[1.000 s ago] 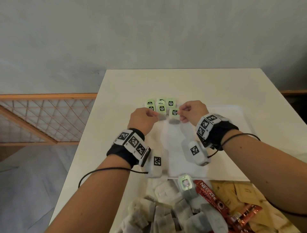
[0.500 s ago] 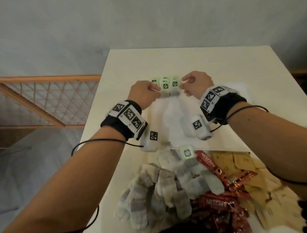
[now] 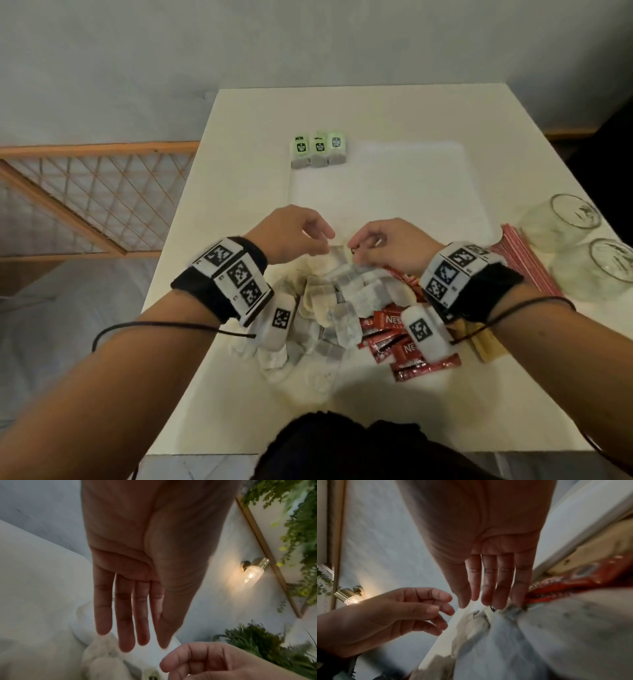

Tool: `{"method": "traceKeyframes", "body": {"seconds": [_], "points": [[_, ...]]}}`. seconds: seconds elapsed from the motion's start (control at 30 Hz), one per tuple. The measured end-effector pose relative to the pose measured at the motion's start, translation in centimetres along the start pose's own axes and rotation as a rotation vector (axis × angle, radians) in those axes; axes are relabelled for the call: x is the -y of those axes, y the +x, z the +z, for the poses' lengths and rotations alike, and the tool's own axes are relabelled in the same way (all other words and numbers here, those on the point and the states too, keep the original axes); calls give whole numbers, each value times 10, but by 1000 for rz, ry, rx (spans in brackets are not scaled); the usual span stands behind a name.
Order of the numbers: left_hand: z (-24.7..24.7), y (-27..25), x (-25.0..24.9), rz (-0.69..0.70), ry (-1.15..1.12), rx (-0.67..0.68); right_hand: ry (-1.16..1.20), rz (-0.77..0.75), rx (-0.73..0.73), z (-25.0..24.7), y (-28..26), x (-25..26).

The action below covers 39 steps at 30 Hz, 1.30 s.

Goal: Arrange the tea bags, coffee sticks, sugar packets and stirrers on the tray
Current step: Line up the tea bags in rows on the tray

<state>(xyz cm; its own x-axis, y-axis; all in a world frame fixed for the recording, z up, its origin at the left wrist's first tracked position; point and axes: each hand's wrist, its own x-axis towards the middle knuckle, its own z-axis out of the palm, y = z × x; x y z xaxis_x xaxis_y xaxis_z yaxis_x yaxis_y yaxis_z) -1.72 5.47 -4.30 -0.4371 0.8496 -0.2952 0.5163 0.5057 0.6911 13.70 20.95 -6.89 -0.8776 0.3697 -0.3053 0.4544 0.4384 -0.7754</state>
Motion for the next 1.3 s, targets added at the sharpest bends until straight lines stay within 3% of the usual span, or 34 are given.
{"method": "traceKeyframes", "body": {"seconds": [0.13,0.2,0.5,0.67,0.87,1.1,1.3], "points": [[9,-15,-6,-70,320,278,-203,-10,126,9,-15,-4],[15,-18,-10,-95,439,334,-313,-28,174,12,-19,-3],[30,-18,-24,-158,632,342,-572,-35,178,23,-26,7],[32,-19,-29,-181,658,386,-553,-56,61,26,-33,8],[25,-19,-31,-155,665,378,-510,-63,73,21,-39,5],[10,-20,-32,-203,371,260,-421,-24,59,10,-42,-6],[4,-18,-18,-375,-212,111,-212,-5,-50,-15,-47,-6]]}}
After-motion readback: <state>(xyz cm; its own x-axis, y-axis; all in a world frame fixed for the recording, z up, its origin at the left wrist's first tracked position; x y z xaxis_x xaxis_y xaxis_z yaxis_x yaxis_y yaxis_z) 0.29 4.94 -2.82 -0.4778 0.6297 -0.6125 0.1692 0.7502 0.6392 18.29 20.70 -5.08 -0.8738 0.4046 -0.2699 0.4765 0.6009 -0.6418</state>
